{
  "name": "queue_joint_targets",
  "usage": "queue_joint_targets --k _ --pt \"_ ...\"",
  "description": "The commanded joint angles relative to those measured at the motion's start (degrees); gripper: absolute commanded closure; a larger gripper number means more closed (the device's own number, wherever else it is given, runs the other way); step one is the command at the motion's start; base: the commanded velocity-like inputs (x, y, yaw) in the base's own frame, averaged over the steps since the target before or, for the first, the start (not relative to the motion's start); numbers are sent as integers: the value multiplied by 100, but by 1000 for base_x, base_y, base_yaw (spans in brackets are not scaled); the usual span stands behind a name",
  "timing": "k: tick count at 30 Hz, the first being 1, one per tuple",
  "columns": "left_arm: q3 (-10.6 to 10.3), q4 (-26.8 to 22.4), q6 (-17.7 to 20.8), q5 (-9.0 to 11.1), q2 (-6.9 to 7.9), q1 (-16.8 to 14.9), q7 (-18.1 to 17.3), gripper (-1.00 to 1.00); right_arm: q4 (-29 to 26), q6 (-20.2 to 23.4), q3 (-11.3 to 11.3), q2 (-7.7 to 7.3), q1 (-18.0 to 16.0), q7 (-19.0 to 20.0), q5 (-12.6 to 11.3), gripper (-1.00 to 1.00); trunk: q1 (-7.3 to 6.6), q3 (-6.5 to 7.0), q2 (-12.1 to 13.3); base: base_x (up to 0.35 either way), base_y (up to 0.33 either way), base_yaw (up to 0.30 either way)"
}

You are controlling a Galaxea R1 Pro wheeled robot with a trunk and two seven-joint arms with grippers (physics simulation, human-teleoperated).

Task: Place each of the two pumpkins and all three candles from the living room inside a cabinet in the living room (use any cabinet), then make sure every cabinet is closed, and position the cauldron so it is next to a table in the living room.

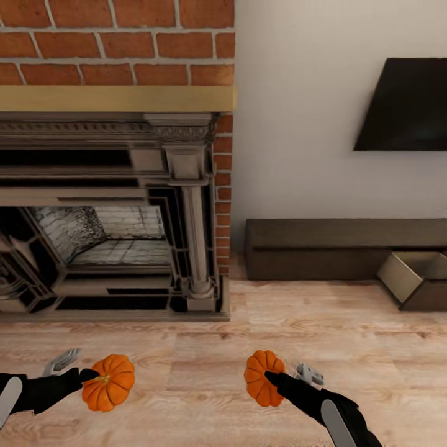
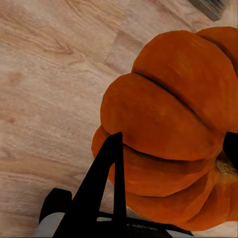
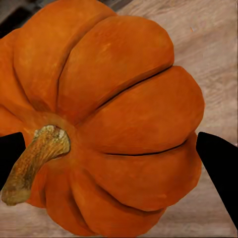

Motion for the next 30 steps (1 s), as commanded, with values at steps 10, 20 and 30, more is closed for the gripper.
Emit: queue_joint_targets --k 10,20,30 --pt "-333 8 -377 -54 -599 0 1574 100 536 -340 19 -16 3 -991 26 100 -220 181 402 0 0 -274" --pt "-1597 552 -934 -152 -1069 0 2457 100 1239 -994 18 -35 3 -1224 14 100 -440 361 804 0 0 -261" --pt "-1738 697 -1035 -478 -1250 0 2767 100 1761 -1634 -39 -38 3 -1169 -44 100 -528 426 964 0 0 -285"
